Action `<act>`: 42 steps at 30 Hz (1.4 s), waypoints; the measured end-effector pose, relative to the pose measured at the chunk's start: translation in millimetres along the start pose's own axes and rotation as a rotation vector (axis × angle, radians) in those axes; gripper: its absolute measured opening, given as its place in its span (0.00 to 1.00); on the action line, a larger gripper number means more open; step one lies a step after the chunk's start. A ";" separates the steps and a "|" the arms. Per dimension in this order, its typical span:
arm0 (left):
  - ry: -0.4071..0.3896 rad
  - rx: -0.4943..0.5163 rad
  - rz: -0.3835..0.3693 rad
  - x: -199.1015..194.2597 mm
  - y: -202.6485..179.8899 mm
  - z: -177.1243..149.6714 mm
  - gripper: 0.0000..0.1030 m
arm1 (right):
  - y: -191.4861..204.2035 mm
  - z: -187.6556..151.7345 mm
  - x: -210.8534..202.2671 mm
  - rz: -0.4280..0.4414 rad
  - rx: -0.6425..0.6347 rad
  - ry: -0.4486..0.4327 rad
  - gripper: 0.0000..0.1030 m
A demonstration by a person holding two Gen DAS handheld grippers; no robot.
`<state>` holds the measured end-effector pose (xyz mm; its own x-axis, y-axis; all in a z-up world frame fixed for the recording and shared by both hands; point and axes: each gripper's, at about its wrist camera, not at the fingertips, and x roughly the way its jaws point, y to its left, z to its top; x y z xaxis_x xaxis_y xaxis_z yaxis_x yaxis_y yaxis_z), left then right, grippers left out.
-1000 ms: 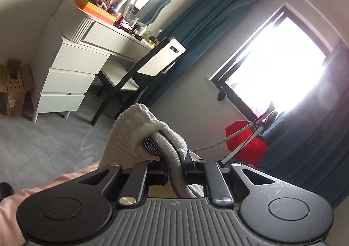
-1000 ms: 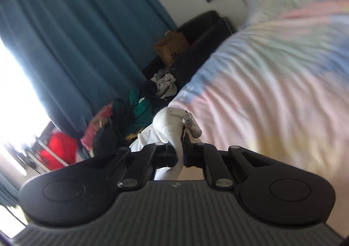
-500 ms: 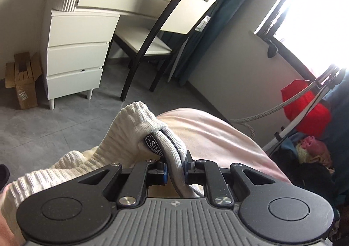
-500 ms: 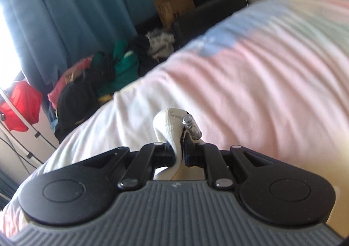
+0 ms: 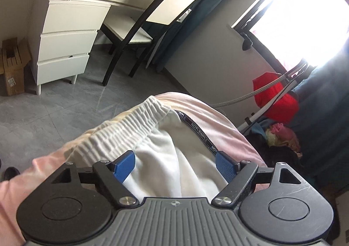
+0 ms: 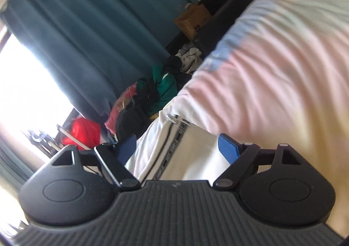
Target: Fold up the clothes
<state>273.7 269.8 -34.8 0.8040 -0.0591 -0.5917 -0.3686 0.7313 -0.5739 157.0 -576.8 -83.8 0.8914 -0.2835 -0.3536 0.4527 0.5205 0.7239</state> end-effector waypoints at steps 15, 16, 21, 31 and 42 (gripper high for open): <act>0.008 -0.289 0.005 14.1 59.5 -44.8 0.80 | -51.3 -67.6 11.7 0.023 0.177 0.177 0.82; -0.004 -0.290 0.011 20.6 58.7 -43.9 0.80 | -50.1 -67.7 18.8 0.010 0.161 0.168 0.80; -0.102 -0.170 0.054 39.2 32.4 -46.4 0.68 | -51.5 -61.6 45.1 -0.041 0.130 0.093 0.61; -0.072 -0.293 0.001 18.5 33.4 -16.8 0.19 | -44.8 -48.5 9.4 0.018 0.200 -0.002 0.15; -0.076 -0.233 -0.007 -94.1 69.2 -3.7 0.17 | -66.6 -46.6 -88.5 0.032 0.312 0.047 0.15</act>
